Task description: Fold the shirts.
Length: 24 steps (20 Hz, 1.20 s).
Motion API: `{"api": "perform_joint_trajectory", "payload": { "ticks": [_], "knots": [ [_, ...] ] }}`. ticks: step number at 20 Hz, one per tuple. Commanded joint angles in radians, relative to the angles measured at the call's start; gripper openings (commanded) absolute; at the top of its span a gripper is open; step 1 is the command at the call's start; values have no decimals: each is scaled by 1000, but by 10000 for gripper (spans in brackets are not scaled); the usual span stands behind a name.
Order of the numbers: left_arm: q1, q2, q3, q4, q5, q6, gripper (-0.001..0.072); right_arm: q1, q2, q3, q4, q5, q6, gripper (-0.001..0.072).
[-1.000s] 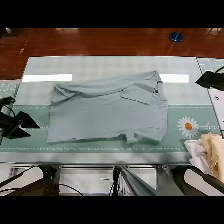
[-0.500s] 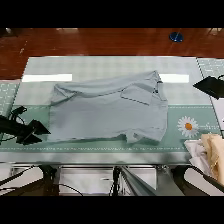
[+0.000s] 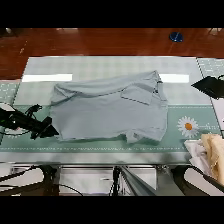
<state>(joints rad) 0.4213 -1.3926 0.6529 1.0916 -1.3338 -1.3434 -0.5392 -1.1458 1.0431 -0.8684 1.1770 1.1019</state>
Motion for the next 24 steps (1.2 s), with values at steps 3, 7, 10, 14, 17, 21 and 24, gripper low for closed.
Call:
{"api": "perform_joint_trajectory", "payload": {
  "ticks": [3,7,10,14,17,21,24],
  "knots": [
    [-64,-27,-1,6,92,-14,19,0,1,-2,-33,48,3,533],
    [-64,-23,-1,11,65,27,19,-40,1,-141,-123,52,56,533],
    [-64,-23,-1,11,69,34,20,-70,1,-302,29,69,-24,533],
    [-64,-23,-1,11,68,49,19,-64,1,-404,47,93,-39,533],
    [-64,-23,-1,11,67,53,20,-64,1,-435,7,125,-38,532],
    [-64,-23,-1,11,68,54,20,-42,1,-488,-55,126,-25,532],
    [-64,-23,-1,11,67,60,19,43,0,-552,-23,47,-3,532]
  ]
}}
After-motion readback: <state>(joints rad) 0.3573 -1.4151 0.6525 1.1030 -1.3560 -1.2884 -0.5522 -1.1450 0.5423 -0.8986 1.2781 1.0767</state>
